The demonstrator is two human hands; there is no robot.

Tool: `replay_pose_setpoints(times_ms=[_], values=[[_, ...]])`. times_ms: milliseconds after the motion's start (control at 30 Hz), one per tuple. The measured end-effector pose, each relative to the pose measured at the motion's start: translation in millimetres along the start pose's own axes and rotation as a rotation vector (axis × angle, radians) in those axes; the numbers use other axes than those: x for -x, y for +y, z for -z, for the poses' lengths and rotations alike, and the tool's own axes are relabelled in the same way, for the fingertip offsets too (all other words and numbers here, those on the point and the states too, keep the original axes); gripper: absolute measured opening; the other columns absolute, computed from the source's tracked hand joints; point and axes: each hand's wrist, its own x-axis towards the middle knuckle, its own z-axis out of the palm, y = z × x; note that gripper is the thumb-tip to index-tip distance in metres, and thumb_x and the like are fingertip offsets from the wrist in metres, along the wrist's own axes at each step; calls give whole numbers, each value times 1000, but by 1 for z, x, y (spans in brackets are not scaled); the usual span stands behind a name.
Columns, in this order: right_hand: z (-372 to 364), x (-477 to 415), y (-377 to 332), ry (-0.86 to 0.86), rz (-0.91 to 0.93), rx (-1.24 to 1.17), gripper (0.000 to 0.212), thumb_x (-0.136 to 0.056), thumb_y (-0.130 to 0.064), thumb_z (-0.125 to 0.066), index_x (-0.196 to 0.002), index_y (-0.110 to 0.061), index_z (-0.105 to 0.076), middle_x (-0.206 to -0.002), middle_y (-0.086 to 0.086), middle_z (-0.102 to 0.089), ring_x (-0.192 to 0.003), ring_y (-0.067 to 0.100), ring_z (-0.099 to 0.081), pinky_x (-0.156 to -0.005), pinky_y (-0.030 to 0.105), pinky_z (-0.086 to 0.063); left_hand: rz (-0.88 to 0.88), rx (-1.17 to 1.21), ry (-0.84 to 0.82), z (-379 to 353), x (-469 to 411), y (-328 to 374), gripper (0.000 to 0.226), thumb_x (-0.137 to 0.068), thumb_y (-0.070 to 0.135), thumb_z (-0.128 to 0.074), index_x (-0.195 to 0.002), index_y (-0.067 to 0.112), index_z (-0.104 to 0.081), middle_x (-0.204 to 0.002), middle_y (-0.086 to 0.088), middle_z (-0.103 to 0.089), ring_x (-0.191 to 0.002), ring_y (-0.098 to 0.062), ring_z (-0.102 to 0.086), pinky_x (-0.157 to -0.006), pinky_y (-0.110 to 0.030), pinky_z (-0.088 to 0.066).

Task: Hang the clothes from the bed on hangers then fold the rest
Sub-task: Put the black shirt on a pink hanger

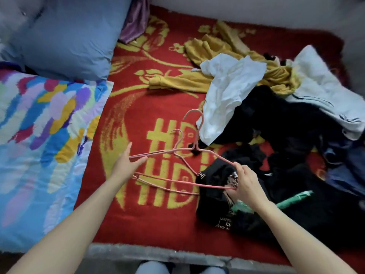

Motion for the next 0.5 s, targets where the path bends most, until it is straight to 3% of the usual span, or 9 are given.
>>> replay_pose_setpoints(times_ms=[67, 133, 233, 300, 367, 433, 467, 500], values=[[11, 29, 30, 60, -36, 8, 95, -30, -13, -95, -111, 18, -56, -88, 27, -61, -72, 43, -63, -64, 51, -52, -76, 80, -204, -18, 11, 28, 37, -86, 16, -67, -123, 13, -59, -104, -12, -62, -92, -15, -60, -75, -19, -45], [20, 61, 65, 76, -107, -30, 101, -32, -11, -96, -118, 17, -52, -94, 28, -60, -79, 46, -63, -70, 52, -52, -163, 163, -270, -43, 26, 55, 22, -87, 4, -63, -108, 11, -66, -82, -1, -63, -60, 6, -56, -53, -7, -41], [31, 94, 103, 25, -238, -222, 109, -50, -24, -92, -139, 2, -36, -107, 14, -58, -98, 30, -58, -87, 42, -49, -256, 162, -228, -83, 46, 85, 19, -86, -2, -62, -101, 8, -68, -70, 6, -64, -53, 11, -52, -54, -2, -40], [41, 103, 122, -25, -368, -460, 99, -63, -30, -86, -143, -20, -30, -102, -1, -56, -94, 15, -56, -84, 26, -43, -303, 118, -293, -126, 63, 110, 17, -85, -3, -62, -98, 6, -69, -79, -4, -64, -57, 2, -55, -53, -6, -44], [48, 97, 132, -11, -407, -691, 68, -76, -25, -76, -133, -30, -38, -87, -7, -61, -78, 9, -59, -75, 21, -43, -348, 42, -390, -168, 79, 130, 17, -87, -1, -61, -97, 10, -70, -81, -6, -59, -60, -9, -54, -51, -16, -49], [59, 89, 145, 90, -493, -909, 19, -88, -20, -63, -107, -21, -60, -66, -5, -62, -55, 7, -55, -62, 25, -45, -375, -27, -412, -206, 91, 146, 16, -89, 3, -60, -96, 13, -71, -76, -3, -52, -63, -19, -53, -61, -36, -55], [66, 90, 163, 120, -545, -961, 8, -92, -19, -58, -89, -17, -65, -56, -4, -60, -45, 6, -50, -54, 24, -43, -365, -16, -417, -230, 99, 153, 15, -89, 4, -60, -93, 14, -71, -76, -3, -50, -63, -21, -54, -61, -39, -55], [70, 90, 178, 132, -559, -947, 20, -93, -19, -55, -76, -16, -65, -48, -5, -56, -40, 5, -45, -49, 21, -39, -353, 14, -424, -245, 103, 156, 15, -89, 6, -61, -91, 17, -70, -79, -4, -51, -63, -20, -55, -61, -37, -54]])
